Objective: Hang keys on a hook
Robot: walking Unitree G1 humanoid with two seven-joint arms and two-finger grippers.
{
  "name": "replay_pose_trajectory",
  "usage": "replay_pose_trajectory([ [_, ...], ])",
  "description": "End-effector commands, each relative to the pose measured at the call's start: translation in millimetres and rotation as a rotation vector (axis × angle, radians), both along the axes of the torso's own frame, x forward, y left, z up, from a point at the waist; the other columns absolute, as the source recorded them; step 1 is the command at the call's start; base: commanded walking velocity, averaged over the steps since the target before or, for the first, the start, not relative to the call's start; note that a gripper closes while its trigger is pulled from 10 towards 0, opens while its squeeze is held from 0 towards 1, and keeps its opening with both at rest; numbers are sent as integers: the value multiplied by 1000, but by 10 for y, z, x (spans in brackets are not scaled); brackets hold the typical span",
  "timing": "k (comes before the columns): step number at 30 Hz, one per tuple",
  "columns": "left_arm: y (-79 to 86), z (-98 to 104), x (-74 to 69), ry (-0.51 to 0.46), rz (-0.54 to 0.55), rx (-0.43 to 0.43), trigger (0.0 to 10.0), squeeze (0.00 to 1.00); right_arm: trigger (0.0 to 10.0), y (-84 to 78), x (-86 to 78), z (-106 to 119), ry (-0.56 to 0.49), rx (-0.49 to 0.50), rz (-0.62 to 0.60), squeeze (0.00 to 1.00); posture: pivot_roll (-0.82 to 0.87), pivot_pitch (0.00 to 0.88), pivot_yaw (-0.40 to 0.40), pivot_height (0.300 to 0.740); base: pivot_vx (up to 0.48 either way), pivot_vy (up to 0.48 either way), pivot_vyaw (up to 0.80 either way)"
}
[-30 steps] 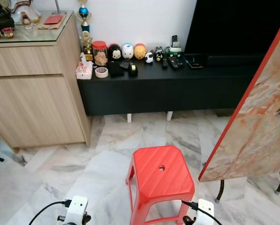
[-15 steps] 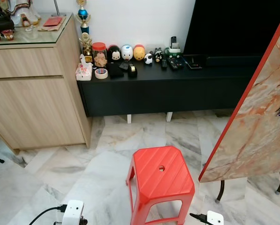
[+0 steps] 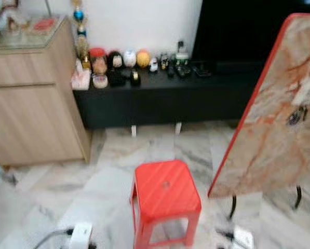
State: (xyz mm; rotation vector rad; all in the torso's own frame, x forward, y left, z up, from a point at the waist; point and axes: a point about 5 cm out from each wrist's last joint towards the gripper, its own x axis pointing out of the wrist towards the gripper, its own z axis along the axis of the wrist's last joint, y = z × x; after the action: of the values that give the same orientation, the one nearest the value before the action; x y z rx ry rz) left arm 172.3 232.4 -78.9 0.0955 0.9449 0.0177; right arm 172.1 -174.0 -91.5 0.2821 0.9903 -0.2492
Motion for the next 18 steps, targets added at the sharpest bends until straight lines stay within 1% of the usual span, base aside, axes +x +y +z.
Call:
replay_pose_trajectory([
  [1,-78,5,51,-10,-16,-13,10000,0,10000,-104,-76,-22,16,-18,-31,0,60,0,-74,740,0,-247,0],
  [5,-103,-10,31,-6,-16,-19,10000,0,10000,-103,-122,-41,30,-20,-21,0,62,0,-77,740,0,-254,0],
  [10,-110,-14,25,-5,-15,-21,10000,0,10000,-101,-135,-47,35,-19,-26,0,65,0,-78,740,0,-251,0],
  [15,-114,-16,23,-4,-12,-26,10000,0,10000,-92,-126,-44,35,-22,-12,0,70,0,-80,740,0,-253,0],
  [18,-114,-13,29,-9,-9,-30,10000,0,10000,-79,-89,-30,22,-18,-24,0,75,0,-82,740,0,-257,0],
])
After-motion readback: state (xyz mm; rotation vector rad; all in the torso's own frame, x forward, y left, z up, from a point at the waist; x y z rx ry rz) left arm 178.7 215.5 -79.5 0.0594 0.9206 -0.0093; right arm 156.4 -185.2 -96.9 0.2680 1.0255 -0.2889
